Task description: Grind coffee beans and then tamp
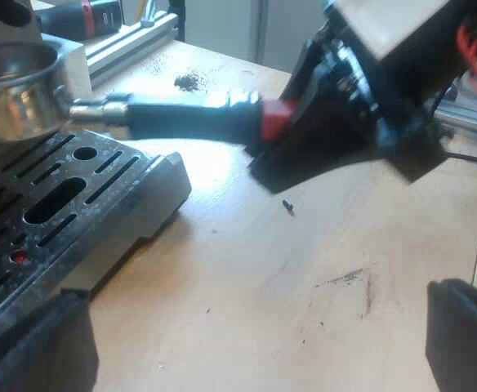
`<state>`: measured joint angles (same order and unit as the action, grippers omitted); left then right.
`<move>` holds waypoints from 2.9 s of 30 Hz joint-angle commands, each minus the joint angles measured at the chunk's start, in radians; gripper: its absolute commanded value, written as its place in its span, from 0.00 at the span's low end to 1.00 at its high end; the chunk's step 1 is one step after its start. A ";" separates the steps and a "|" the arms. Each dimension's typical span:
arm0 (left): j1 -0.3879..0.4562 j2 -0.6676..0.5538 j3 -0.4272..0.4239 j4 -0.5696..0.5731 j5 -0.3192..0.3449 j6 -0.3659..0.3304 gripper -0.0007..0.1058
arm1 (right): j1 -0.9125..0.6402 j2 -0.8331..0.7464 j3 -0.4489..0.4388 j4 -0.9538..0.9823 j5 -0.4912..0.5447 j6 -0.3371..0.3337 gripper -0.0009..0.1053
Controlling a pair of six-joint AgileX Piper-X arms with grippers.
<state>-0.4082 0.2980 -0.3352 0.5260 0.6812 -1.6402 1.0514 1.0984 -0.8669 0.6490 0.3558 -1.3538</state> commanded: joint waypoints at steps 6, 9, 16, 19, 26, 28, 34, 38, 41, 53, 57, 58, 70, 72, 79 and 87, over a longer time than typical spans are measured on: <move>-0.004 0.001 -0.086 0.132 0.012 0.005 0.79 | 0.001 -0.157 -0.015 0.153 0.001 -0.054 0.01; -0.004 0.001 -0.119 0.173 0.012 0.018 0.79 | 0.001 -0.218 -0.015 0.190 -0.027 -0.090 0.01; -0.004 -0.001 -0.242 0.297 0.006 0.051 0.79 | 0.001 -0.323 -0.015 0.228 -0.099 -0.202 0.01; -0.004 -0.003 -0.261 0.305 -0.019 0.052 0.79 | 0.001 -0.350 -0.015 0.230 -0.110 -0.288 0.01; -0.004 -0.003 -0.262 0.307 -0.050 0.052 0.79 | 0.001 -0.346 0.031 0.143 -0.169 -0.372 0.01; -0.004 -0.003 -0.262 0.307 -0.050 0.052 0.79 | 0.001 -0.346 0.053 0.110 -0.182 -0.371 0.01; -0.004 -0.003 -0.262 0.307 -0.080 0.052 0.79 | 0.001 -0.343 0.218 -0.035 -0.204 -0.369 0.01; -0.004 0.005 -0.255 0.307 -0.080 0.052 0.79 | 0.001 -0.343 0.308 -0.119 -0.241 -0.367 0.01; -0.004 0.016 -0.229 0.303 -0.080 0.052 0.79 | 0.001 -0.328 0.358 -0.173 -0.249 -0.367 0.01; -0.004 0.223 -0.099 0.200 -0.085 0.052 0.79 | 0.001 -0.077 0.393 -0.384 -0.256 -0.370 0.01; -0.004 0.323 -0.099 0.153 -0.087 0.052 0.79 | 0.001 -0.013 0.393 -0.411 -0.256 -0.370 0.01; -0.004 0.342 -0.099 0.139 -0.087 0.052 0.79 | 0.001 -0.008 0.393 -0.414 -0.256 -0.370 0.01; -0.004 0.454 -0.099 0.029 -0.110 0.052 0.79 | 0.001 0.070 0.393 -0.450 -0.256 -0.370 0.02; -0.004 0.454 -0.099 0.030 -0.110 0.052 0.79 | 0.001 0.085 0.393 -0.450 -0.256 -0.370 0.13; -0.004 0.454 -0.099 0.046 -0.119 0.052 0.79 | 0.001 0.099 0.393 -0.407 -0.256 -0.347 0.57; -0.004 0.387 -0.101 0.091 -0.157 0.052 0.79 | 0.001 0.091 0.393 -0.173 -0.256 -0.324 0.59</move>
<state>-0.4082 0.7150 -0.4307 0.5986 0.5358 -1.5945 1.0514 1.1863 -0.4901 0.3620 0.0994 -1.6893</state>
